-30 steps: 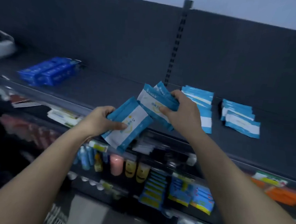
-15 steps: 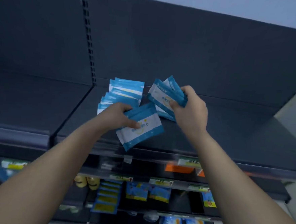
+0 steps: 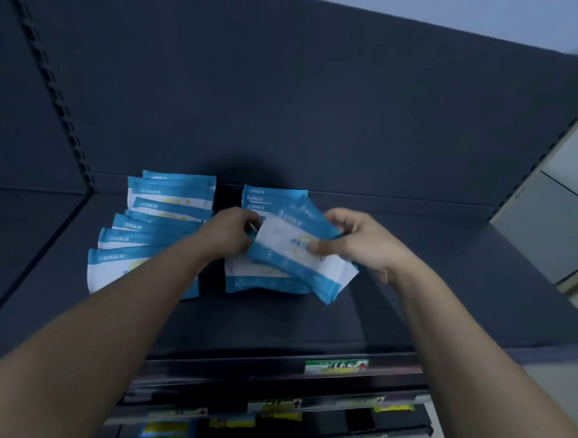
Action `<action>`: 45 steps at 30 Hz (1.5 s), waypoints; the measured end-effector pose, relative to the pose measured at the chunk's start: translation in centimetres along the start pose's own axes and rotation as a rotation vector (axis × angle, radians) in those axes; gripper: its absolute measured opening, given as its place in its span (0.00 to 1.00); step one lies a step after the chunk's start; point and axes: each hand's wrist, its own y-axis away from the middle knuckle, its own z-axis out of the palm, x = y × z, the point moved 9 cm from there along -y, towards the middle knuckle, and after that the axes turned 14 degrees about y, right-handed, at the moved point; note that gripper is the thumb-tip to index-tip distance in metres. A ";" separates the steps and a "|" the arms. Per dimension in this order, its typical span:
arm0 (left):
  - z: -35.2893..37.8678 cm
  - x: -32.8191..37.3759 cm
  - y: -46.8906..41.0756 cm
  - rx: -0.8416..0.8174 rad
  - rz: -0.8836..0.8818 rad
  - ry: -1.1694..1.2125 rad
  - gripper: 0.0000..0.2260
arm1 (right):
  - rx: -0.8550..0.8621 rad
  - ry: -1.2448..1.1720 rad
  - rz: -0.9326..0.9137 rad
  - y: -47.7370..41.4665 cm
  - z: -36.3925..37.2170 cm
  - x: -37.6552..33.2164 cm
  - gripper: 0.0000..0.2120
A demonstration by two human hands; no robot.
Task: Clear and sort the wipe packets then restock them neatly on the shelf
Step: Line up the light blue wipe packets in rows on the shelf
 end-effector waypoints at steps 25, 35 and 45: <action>2.9 -0.6 7.4 0.115 -0.103 0.000 0.45 | -0.160 0.706 -0.033 -0.9 5.9 1.7 0.44; -0.6 1.1 14.3 0.388 -0.029 -0.389 0.27 | 0.175 1.024 -0.284 1.3 7.0 -3.9 0.29; -8.8 -7.5 33.6 0.635 -0.529 -0.689 0.16 | 0.072 0.945 -0.871 7.6 22.3 -14.8 0.20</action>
